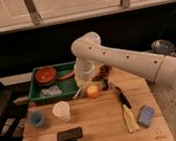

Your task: Place fork in paper cup

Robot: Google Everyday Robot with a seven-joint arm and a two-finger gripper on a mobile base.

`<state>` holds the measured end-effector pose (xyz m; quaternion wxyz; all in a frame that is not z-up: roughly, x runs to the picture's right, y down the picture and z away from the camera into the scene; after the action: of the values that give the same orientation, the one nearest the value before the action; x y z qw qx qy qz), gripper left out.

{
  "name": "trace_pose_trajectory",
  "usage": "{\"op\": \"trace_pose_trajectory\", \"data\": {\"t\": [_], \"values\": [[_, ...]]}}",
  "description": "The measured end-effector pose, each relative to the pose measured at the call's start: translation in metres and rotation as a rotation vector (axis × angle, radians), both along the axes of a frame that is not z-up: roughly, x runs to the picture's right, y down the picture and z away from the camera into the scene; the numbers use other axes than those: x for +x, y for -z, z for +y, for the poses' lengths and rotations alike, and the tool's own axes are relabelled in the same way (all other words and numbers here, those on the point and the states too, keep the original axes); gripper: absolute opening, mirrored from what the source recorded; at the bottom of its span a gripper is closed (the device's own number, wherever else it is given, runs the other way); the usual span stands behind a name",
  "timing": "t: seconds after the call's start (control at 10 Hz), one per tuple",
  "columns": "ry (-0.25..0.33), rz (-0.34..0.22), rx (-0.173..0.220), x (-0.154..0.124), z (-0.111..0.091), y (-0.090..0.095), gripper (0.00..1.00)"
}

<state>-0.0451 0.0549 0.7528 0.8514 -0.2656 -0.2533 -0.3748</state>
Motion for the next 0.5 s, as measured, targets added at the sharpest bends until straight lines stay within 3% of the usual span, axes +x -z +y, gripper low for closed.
{"op": "trace_pose_trajectory", "data": {"t": [0.5], "values": [[0.104,-0.276,-0.042,-0.076,0.012,0.012,0.0]]}}
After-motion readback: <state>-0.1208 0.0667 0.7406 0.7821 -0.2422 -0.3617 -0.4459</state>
